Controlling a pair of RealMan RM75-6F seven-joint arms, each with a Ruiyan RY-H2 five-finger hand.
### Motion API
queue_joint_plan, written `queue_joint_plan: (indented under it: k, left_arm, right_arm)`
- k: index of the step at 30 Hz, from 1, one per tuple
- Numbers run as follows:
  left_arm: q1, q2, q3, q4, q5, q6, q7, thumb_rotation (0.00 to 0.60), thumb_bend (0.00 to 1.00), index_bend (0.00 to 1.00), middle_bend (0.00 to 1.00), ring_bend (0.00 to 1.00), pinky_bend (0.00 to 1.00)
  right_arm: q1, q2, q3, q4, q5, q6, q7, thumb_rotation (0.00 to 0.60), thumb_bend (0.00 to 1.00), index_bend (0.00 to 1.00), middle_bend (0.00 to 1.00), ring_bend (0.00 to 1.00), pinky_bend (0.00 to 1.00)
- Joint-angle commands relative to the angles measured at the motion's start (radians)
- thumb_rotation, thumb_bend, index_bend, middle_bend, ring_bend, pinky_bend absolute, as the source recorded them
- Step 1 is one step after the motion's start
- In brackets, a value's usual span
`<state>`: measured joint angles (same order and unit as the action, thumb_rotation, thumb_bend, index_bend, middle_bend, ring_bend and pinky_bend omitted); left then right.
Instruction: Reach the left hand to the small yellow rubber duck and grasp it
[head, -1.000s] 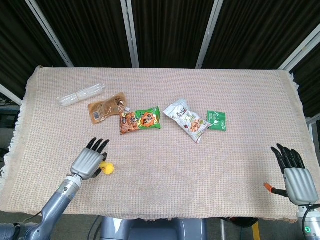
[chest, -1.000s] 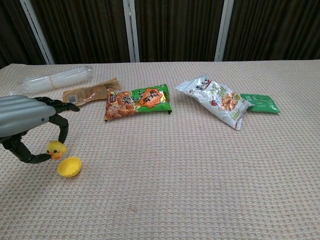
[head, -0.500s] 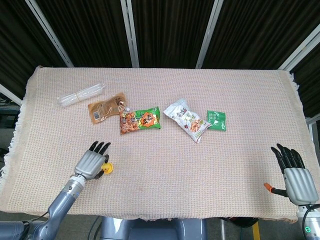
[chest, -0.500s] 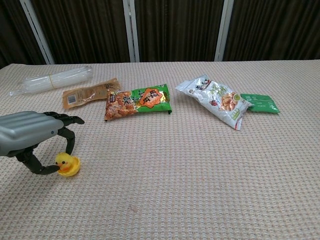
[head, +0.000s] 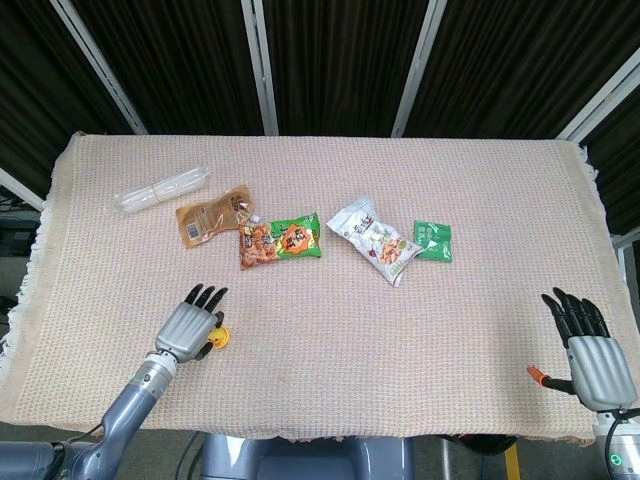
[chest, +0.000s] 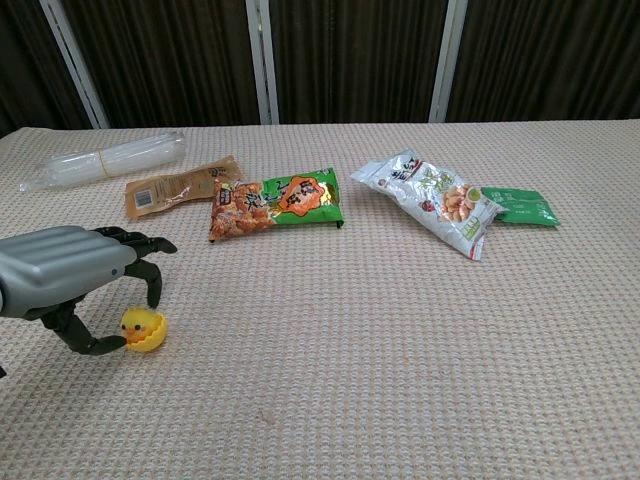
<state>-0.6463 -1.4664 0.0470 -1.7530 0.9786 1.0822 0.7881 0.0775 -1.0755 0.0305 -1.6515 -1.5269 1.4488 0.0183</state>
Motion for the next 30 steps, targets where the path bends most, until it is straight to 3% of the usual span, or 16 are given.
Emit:
queue_joint_plan:
  k: [1,16,20,25,30]
  left_arm:
    - [-0.004,0.005,-0.001,-0.007,-0.003,0.003,0.009,0.600,0.26,0.22,0.00,0.00,0.00]
    - [0.018,0.043,0.004,-0.074,0.075,0.043,-0.045,0.600,0.25,0.19,0.00,0.00,0.00]
    - [0.071,0.096,0.026,-0.107,0.172,0.131,-0.100,0.600,0.25,0.18,0.00,0.00,0.00]
    - [0.176,0.202,0.091,-0.133,0.317,0.278,-0.190,0.600,0.20,0.05,0.00,0.00,0.00]
    - [0.279,0.276,0.152,-0.094,0.450,0.418,-0.280,0.600,0.14,0.00,0.00,0.00,0.00]
  right_arm:
    - [0.000,-0.001,0.000,0.000,0.000,0.000,-0.001,0.600,0.01,0.05,0.00,0.00,0.00]
    - [0.001,0.003,0.000,-0.002,0.007,-0.007,0.003,0.600,0.01,0.05,0.00,0.00,0.00]
    - [0.001,0.004,0.000,0.001,0.011,-0.010,0.000,0.600,0.01,0.05,0.00,0.00,0.00]
    - [0.004,0.006,-0.001,0.002,0.017,-0.021,-0.018,0.600,0.01,0.05,0.00,0.00,0.00]
    - [0.006,0.004,0.000,0.001,0.027,-0.030,-0.042,0.600,0.01,0.02,0.00,0.00,0.00]
